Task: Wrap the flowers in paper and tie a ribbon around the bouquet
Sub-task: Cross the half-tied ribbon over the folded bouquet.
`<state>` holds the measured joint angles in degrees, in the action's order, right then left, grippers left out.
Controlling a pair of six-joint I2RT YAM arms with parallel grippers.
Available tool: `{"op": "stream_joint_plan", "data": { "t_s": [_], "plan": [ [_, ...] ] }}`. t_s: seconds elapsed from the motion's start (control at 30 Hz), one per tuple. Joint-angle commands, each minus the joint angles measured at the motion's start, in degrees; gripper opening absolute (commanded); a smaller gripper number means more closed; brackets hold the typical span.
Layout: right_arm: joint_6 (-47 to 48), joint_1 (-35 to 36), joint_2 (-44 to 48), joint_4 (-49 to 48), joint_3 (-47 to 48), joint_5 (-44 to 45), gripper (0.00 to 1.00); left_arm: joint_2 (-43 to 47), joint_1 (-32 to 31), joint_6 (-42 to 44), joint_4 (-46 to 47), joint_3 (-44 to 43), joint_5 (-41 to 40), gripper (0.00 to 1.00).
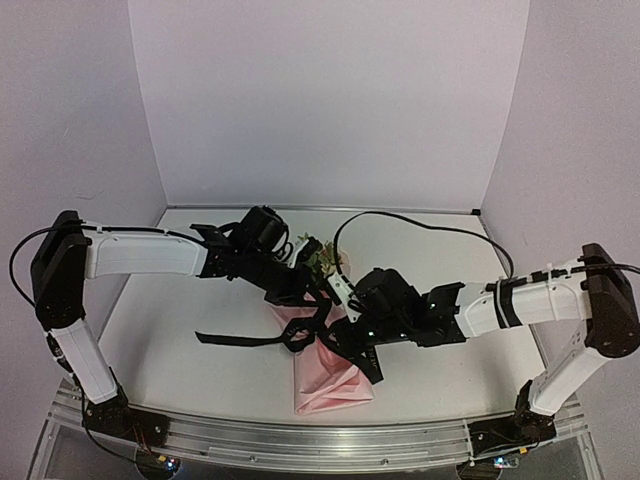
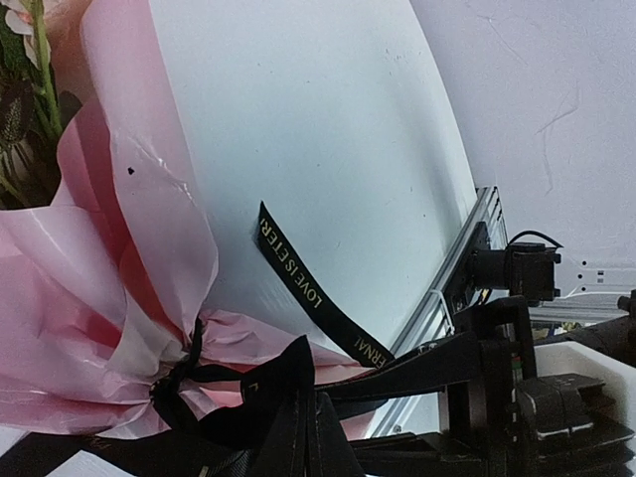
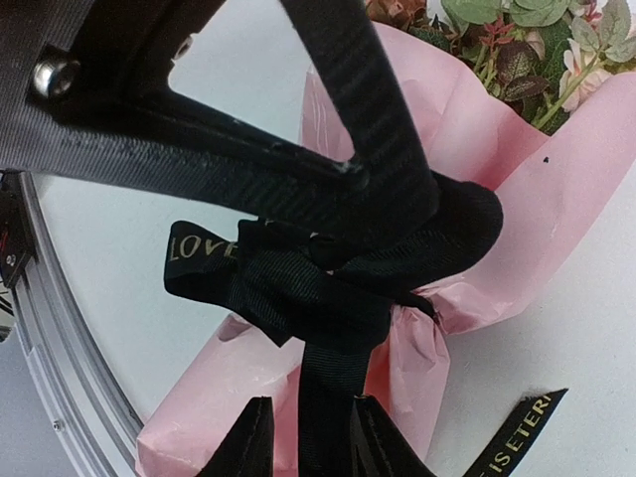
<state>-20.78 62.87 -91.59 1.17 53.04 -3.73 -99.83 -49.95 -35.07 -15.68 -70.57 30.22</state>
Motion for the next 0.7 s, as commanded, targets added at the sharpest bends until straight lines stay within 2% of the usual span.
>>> {"op": "stream_joint_plan", "data": {
  "t_s": [0.0, 0.37, 0.67],
  "plan": [
    [0.8, 0.5, 2.8, -0.5, -1.9, 3.4, 0.28, -1.9, 0.0, -4.7, -1.1, -2.2, 3.1, 0.0],
    [3.8, 1.2, 2.2, 0.6, 1.0, 2.0, 0.37, -2.3, 3.4, -11.6, 5.4, -0.9, 11.0, 0.0],
    [12.6, 1.2, 0.1, 2.5, 4.7, -2.4, 0.45, -2.4, 6.0, -14.3, 8.1, 0.4, 19.6, 0.0]
  ]
}}
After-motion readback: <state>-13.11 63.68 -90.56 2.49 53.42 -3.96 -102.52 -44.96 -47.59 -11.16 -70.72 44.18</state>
